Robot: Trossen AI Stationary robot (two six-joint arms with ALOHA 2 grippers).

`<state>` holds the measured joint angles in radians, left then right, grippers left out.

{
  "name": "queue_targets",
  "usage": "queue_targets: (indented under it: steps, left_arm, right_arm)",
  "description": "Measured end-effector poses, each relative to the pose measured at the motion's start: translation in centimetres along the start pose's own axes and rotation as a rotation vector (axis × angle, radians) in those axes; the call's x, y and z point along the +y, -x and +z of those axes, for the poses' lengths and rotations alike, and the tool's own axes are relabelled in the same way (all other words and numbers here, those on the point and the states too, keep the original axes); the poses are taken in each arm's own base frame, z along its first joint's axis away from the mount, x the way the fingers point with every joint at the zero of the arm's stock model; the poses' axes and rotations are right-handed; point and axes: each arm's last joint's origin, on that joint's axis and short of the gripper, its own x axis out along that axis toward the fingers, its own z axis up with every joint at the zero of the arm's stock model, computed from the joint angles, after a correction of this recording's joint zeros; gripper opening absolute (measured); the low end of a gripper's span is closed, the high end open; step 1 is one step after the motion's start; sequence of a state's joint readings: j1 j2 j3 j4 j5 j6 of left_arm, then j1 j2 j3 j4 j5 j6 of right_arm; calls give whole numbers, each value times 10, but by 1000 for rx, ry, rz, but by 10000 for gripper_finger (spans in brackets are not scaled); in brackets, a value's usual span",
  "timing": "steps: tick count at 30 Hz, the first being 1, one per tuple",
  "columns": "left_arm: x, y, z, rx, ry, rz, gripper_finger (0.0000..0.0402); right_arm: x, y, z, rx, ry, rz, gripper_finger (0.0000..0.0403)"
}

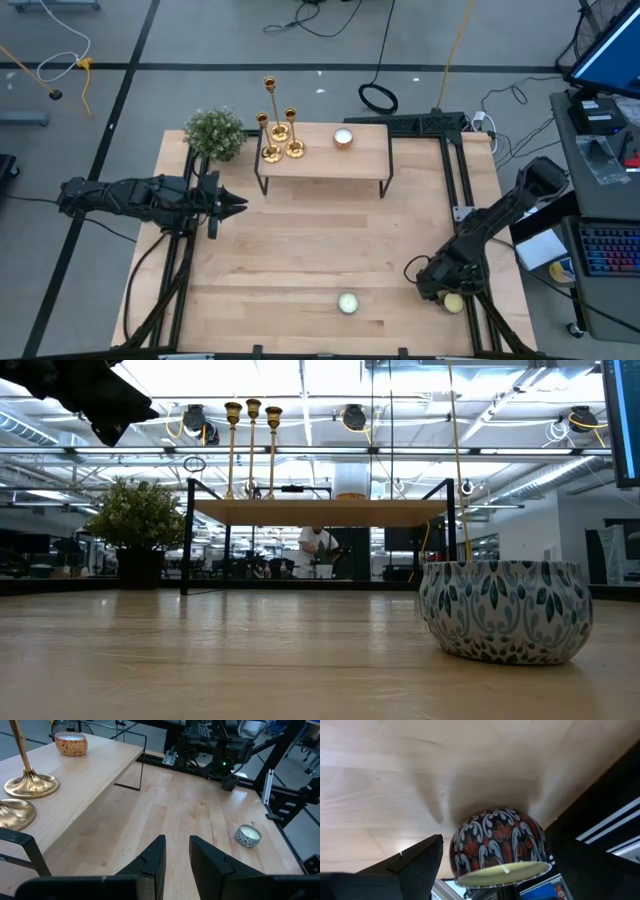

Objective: Pick & Place candle stick holders
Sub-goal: Put the black scented candle on the shelf

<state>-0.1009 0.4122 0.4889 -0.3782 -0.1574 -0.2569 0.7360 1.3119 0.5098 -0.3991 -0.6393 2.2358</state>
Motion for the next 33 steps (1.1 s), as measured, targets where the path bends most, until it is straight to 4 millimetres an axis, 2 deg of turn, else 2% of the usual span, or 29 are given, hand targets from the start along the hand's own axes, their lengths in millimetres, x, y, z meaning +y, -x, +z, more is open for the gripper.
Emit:
queue_targets:
  steps: [16,26,33]
  left_arm:
    - [0,0,0,0,2,0,86]
    - [0,0,0,0,0,0,86]
    - [0,0,0,-1,1,0,86]
  right_arm:
    - [1,-5,0,14,4,-27,297]
    - [1,-5,0,12,-1,-23,295]
    - [8,2,7,18,27,25,294]
